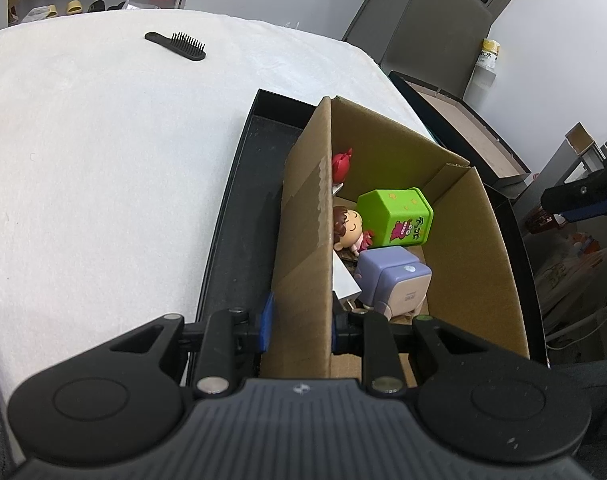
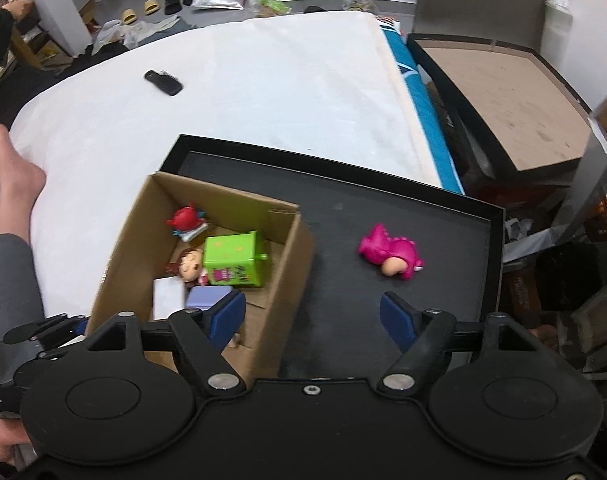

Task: Organize rigid objects
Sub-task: 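Lower the lavender block into the box and open the right gripper, then move the right gripper to the pink dinosaur on the tray and grasp it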

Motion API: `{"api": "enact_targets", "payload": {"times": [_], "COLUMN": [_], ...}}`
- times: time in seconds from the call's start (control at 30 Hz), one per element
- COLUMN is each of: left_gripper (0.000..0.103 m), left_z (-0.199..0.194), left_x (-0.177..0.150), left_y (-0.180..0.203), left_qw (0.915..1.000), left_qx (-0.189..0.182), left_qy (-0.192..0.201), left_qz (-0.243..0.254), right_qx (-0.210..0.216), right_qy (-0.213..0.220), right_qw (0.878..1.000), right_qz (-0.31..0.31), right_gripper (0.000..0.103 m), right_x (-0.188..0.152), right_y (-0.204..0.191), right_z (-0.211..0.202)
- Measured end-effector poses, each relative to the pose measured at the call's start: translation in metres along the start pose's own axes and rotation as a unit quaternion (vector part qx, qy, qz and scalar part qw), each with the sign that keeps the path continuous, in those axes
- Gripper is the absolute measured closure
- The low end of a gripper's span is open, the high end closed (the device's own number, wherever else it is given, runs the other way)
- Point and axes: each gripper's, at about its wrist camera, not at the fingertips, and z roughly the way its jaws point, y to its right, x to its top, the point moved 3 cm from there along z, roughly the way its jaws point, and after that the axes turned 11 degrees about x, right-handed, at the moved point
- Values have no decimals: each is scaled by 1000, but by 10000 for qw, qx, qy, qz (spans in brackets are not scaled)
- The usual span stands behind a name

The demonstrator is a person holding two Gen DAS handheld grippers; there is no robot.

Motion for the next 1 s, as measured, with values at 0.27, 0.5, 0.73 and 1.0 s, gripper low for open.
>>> {"api": "enact_targets", "payload": {"times": [0.27, 0.5, 0.73, 1.0], "left_gripper": [80, 80, 80, 80], "left_z": [4, 9, 10, 11], "left_x": [0, -1, 0, 1], "left_y": [1, 3, 2, 1], "left_qw": [10000, 9999, 9999, 9999], "left_qx": [38, 99, 94, 81], "left_qy": [-15, -52, -76, -102], "left_qz": [20, 46, 25, 3], "right_qx": [-179, -150, -351, -383], "right_qy": [162, 176, 141, 66], "right_qw": [9988, 9972, 9962, 9941], "right_qz": [437, 718, 779, 1014], "right_gripper": [23, 23, 32, 52], "right_x": [2, 8, 15, 22], "right_y": [34, 55, 73, 94], "right_z": [7, 27, 51, 86]}}
